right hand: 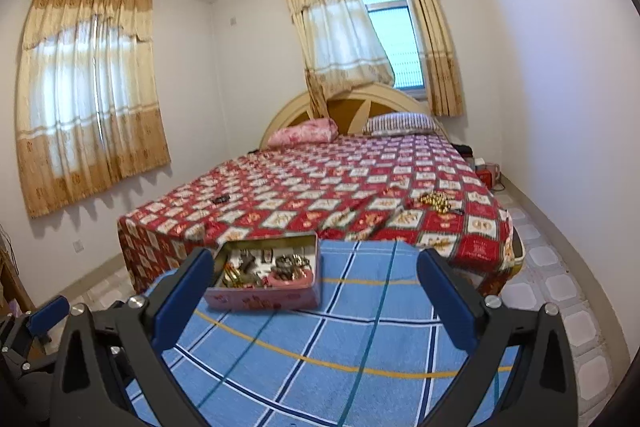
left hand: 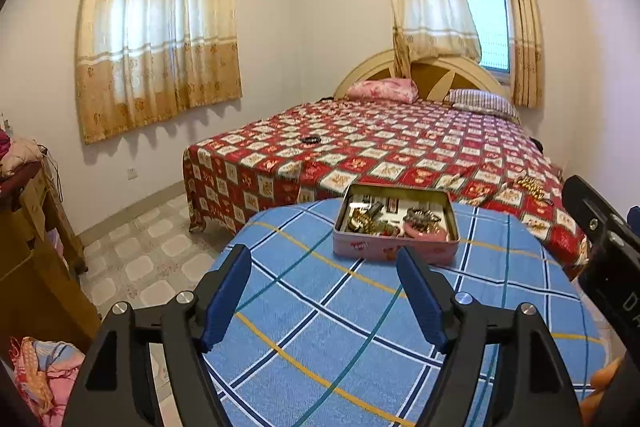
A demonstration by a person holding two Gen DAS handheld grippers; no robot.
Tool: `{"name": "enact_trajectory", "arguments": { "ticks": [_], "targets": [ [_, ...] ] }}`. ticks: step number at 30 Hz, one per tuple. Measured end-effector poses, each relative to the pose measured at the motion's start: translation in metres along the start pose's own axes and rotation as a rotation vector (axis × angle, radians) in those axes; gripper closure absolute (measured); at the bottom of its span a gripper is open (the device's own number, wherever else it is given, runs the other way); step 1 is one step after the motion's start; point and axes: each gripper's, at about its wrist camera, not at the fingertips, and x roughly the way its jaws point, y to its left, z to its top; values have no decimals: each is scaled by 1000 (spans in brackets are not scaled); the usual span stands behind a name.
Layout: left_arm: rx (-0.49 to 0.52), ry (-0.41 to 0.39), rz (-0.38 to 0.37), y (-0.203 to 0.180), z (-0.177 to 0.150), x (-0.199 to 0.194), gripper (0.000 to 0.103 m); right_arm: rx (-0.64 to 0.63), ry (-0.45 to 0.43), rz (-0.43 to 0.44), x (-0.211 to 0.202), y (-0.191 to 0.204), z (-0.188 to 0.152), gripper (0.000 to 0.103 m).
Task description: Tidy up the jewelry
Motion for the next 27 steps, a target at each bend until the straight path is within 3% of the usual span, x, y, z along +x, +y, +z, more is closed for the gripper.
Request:
{"name": "enact_trajectory", "arguments": {
  "ticks": [8, 27],
  "targets": [
    [-12, -42, -1, -1, 5, -11, 24, 16, -18, 1, -2, -2, 2, 0],
    [-2, -33, 1, -6, 3, -10, 23, 15, -17, 0, -4, -2, 0, 0]
  ]
}}
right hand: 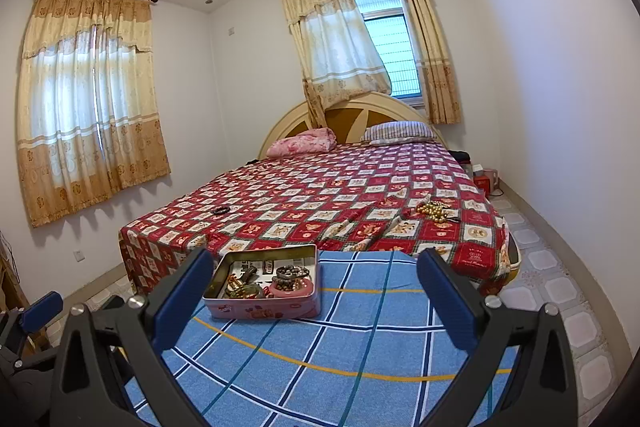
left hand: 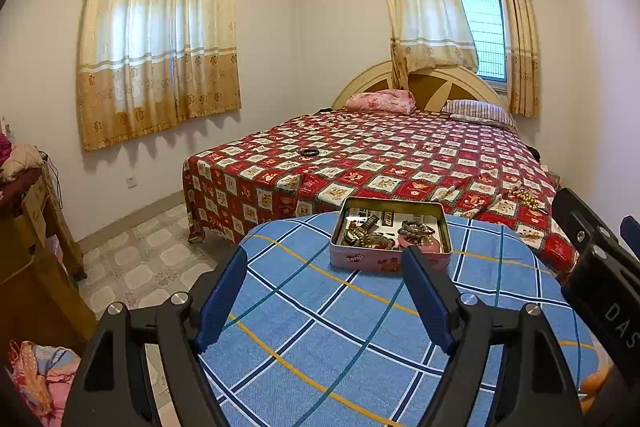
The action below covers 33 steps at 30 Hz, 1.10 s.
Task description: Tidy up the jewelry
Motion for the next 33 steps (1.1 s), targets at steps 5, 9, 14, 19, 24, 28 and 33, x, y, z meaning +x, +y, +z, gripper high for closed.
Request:
{"name": "enact_trajectory", "arguments": {
  "ticks": [5, 9, 14, 19, 24, 28, 33],
  "targets": [
    [3, 0, -2, 0, -1, 0, 23, -2, 3, -2, -1, 0, -1, 0],
    [1, 1, 1, -1, -1, 1, 23, 3, 11, -2, 0, -2, -3, 0],
    [0, 8, 0, -2, -2, 3, 23, 4, 11, -4, -1, -2, -3, 0],
    [4, 10, 1, -4, -3, 5, 23, 6, 18, -4, 0, -3, -4, 0],
    [4, 15, 2, -4, -4, 6, 23, 5, 16, -7, 0, -3, -4, 0],
    [0, 23, -3, -6, -6, 8, 23, 6, 18, -7, 1, -4, -4, 0],
    [-5, 32, -7, -5, -7, 10, 23, 6, 22, -16, 1, -7, -6, 0]
  ]
}}
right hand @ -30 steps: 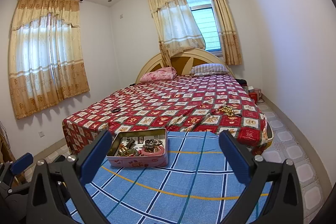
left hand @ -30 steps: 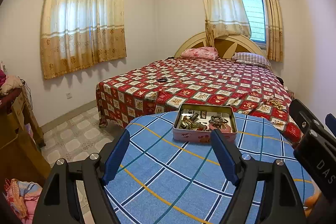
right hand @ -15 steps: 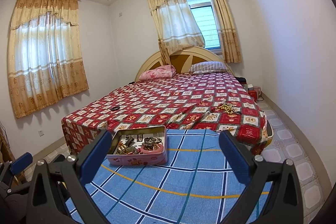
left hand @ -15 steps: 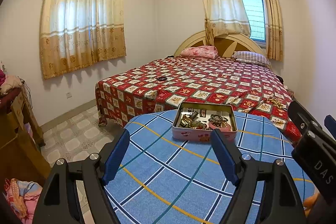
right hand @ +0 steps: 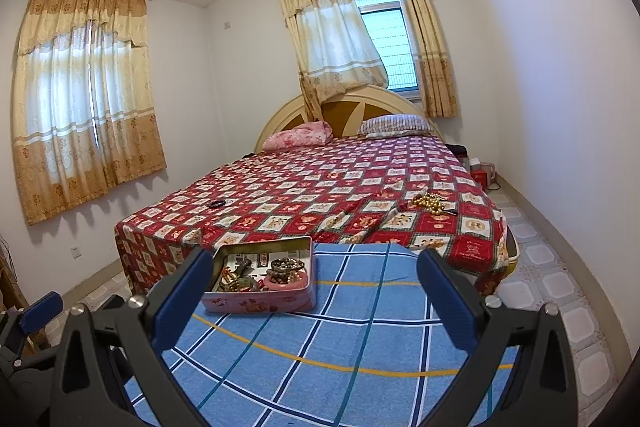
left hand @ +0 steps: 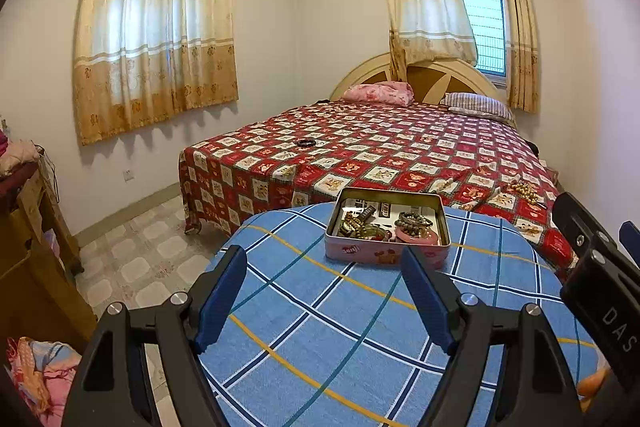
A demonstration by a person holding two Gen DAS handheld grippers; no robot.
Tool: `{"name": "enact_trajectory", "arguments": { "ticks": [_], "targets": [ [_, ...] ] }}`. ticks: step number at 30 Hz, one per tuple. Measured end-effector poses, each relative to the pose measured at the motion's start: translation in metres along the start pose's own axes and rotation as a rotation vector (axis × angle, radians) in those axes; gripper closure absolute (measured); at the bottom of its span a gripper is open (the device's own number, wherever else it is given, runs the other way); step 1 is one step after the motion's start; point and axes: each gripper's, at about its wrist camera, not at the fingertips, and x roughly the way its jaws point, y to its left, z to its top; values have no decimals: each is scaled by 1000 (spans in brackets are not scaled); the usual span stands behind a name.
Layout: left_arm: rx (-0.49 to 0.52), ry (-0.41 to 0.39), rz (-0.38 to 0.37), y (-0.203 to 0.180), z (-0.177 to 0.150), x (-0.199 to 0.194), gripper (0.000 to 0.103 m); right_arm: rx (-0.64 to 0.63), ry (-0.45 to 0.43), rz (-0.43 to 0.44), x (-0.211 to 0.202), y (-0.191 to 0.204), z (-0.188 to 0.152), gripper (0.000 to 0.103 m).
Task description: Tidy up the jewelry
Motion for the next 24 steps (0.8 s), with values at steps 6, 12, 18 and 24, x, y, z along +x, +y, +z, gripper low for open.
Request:
{"name": "enact_trajectory", "arguments": {
  "ticks": [6, 12, 18, 24],
  "targets": [
    [20, -6, 37, -1, 0, 5, 23, 6, 9, -15, 4, -2, -2, 0],
    [45, -21, 62, -5, -2, 13, 23, 8, 27, -41, 10, -6, -4, 0],
    [17, 23, 4, -4, -3, 24, 23, 14, 50, -57, 19, -9, -7, 0],
    [31, 56, 11, -7, -6, 36, 23, 8, 79, -70, 29, -12, -10, 0]
  ]
}}
